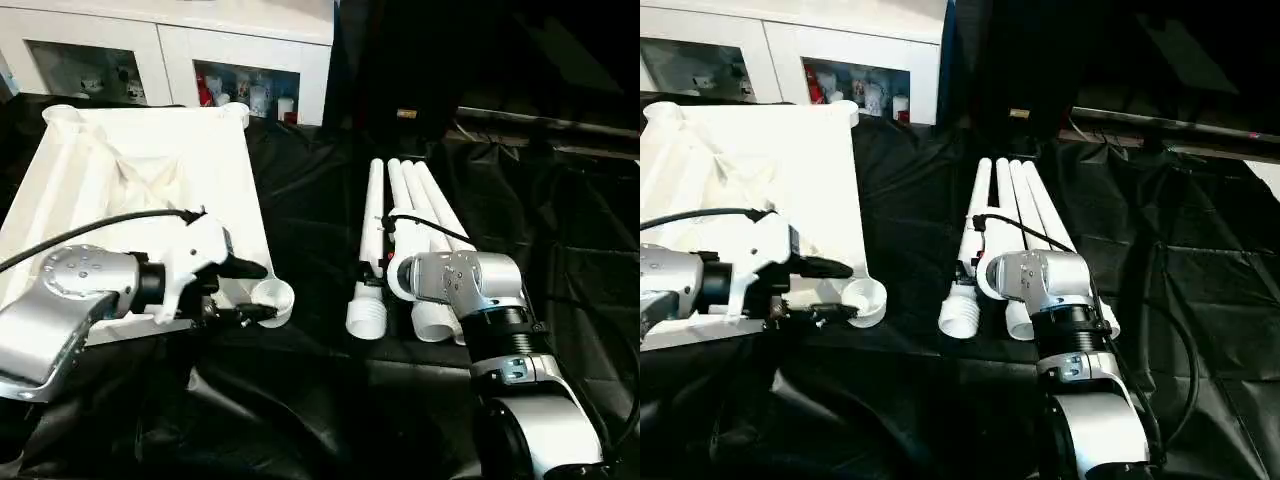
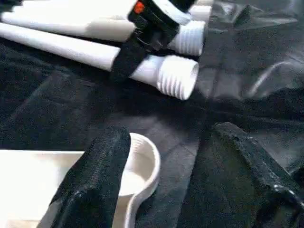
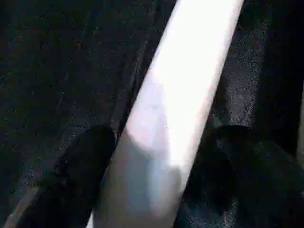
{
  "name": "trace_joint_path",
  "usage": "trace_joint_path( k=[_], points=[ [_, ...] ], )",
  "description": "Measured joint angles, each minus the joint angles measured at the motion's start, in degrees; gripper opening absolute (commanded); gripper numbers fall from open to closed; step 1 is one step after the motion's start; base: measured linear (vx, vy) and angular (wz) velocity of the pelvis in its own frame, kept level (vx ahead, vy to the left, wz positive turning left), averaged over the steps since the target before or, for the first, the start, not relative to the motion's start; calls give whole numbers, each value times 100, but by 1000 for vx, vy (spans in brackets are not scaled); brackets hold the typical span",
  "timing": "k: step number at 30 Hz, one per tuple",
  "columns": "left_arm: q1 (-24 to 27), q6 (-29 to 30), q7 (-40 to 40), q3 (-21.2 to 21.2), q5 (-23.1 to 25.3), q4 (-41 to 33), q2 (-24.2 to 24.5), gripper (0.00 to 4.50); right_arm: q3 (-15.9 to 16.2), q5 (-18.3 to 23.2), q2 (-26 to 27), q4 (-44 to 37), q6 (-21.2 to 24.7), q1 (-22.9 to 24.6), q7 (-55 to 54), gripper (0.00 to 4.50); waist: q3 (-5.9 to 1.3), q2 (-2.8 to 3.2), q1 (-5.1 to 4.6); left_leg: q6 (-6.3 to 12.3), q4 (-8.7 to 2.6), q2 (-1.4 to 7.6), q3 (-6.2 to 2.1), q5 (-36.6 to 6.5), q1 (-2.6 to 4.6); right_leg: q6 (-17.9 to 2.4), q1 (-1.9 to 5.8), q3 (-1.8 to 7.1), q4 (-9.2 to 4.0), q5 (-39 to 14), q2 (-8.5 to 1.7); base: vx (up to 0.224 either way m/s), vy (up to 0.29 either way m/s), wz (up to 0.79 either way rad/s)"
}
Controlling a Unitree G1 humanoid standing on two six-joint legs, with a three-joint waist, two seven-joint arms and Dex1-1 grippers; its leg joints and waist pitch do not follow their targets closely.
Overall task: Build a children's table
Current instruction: Pick table leg
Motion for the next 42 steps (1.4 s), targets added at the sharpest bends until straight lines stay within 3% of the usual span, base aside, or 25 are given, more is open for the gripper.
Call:
trace_joint_path(
  k=[4,6,9,10,18,25,29,34,37,40,42],
  points=[
    [-27,-36,49,-50,122,1,3,349,-67,-15,-15,162,-108,-61,-2,329,0,-1,-2,1,0,0,0,-1,2,0,1,0,1,0,0,0,0,0],
    [-58,-81,109,-49,191,2,2,386,-118,-18,-35,269,-131,-114,-4,304,0,0,-1,1,0,0,0,-1,2,0,1,0,2,0,0,0,0,0],
    [-127,-76,180,-58,258,8,2,386,-170,-18,-46,432,-207,-188,0,286,0,-1,-3,1,0,0,-1,-1,3,0,1,0,3,1,0,0,0,0],
    [-143,-77,192,-75,285,12,1,410,-188,-17,-56,501,-250,-211,6,272,-1,-1,-3,1,0,0,-1,-1,3,0,1,0,3,1,0,0,0,0],
    [-324,-269,411,-84,335,254,-402,450,-285,-26,-159,1112,-629,-428,115,201,-1,-1,-12,2,0,0,-1,-1,8,-9,2,0,6,11,0,0,0,0],
    [-615,-492,430,-187,431,571,-485,450,-389,-30,-197,1429,-831,-563,115,185,10,22,-8,2,1,0,-2,-1,10,-7,4,0,8,11,0,0,0,0],
    [-843,-492,606,-185,533,841,-659,450,-575,69,-180,1409,-919,-557,146,184,29,88,-3,2,1,-1,-3,-1,8,-16,6,0,8,17,0,0,0,0],
    [-1340,-74,1357,-95,617,1611,-1285,450,-689,588,-141,561,-1126,-147,933,184,75,176,0,4,0,5,-8,2,-18,-19,-9,-9,6,22,2,0,0,0],
    [-1782,816,2093,410,301,2055,-2018,450,-737,1045,-208,-323,-1219,342,1701,184,82,197,22,46,1,17,-6,28,-41,-23,-8,-37,-12,19,0,0,0,0],
    [-2121,1279,2554,819,-116,2356,-2628,450,-886,1550,-294,-896,-1022,606,2253,184,81,195,31,61,1,17,-6,26,-47,-26,-7,-47,-25,17,-5,0,0,0],
    [-2345,1385,2799,995,-307,2572,-2966,450,-1173,2085,-269,-1236,-744,792,2583,184,81,196,38,68,1,21,-10,24,-50,-27,-6,-57,-27,17,-5,0,0,0]
  ],
)
